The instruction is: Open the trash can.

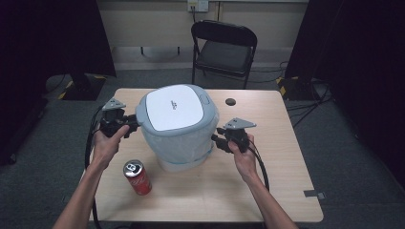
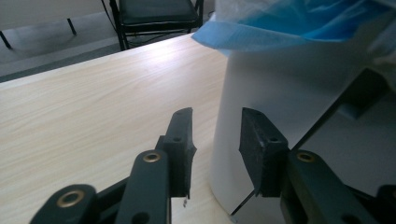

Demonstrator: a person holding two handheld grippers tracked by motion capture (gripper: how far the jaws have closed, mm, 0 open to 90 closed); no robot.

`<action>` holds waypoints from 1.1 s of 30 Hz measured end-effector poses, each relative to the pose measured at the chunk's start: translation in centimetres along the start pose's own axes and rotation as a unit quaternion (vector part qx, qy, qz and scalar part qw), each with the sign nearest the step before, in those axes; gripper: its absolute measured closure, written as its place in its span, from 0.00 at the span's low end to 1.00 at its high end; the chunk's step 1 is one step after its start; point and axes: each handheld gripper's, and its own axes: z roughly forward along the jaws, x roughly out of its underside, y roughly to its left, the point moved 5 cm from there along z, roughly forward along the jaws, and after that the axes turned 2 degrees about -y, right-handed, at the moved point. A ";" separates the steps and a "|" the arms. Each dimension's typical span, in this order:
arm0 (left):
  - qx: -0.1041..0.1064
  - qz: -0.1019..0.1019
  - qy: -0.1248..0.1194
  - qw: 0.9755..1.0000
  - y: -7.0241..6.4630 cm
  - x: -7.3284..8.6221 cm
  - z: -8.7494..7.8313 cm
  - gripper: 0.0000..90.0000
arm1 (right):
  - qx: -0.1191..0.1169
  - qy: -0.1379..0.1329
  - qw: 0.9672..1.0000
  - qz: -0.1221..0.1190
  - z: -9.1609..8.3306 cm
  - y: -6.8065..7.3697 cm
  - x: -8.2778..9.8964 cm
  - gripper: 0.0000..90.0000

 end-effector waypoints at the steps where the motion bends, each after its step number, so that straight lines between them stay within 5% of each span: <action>1: 0.000 0.000 0.000 1.000 0.0 0.0 0.0 0.72 | 0.000 0.000 1.000 0.000 0.0 0.0 0.0 0.68; 3: -0.002 -0.007 -0.003 1.000 0.0 -0.3 0.6 0.72 | 0.009 0.002 1.000 -0.007 -0.6 0.4 0.3 0.61; 4: -0.005 -0.013 -0.007 1.000 0.0 -0.3 0.7 0.67 | 0.025 0.011 1.000 -0.003 -1.0 0.2 0.5 0.45; 5: -0.005 -0.013 -0.007 1.000 0.0 -0.3 0.7 0.65 | 0.025 0.011 1.000 -0.003 -1.0 0.2 0.5 0.45; 6: 0.004 -0.020 -0.013 1.000 0.0 0.0 0.3 0.60 | 0.025 0.012 1.000 -0.008 -1.2 -0.2 0.7 0.32; 9: 0.032 -0.022 -0.011 0.999 -0.1 1.0 -1.1 0.49 | 0.024 0.008 1.000 0.004 -1.5 -0.7 1.1 0.30; 17: 0.038 -0.020 0.003 0.999 0.3 3.4 -1.2 0.48 | 0.033 0.007 0.999 0.019 -0.7 -2.4 1.5 0.30; 22: 0.046 -0.021 -0.003 0.999 -0.4 2.5 0.1 0.48 | 0.014 0.005 1.000 0.024 1.4 -2.1 1.0 0.37; 26: 0.044 -0.015 0.004 0.999 -0.4 1.7 0.8 0.58 | -0.006 -0.001 1.000 0.025 0.9 -1.5 1.2 0.52; 33: 0.027 -0.002 0.007 1.000 -0.6 -0.3 2.7 0.74 | -0.012 -0.001 1.000 0.022 -0.4 -0.3 1.6 0.58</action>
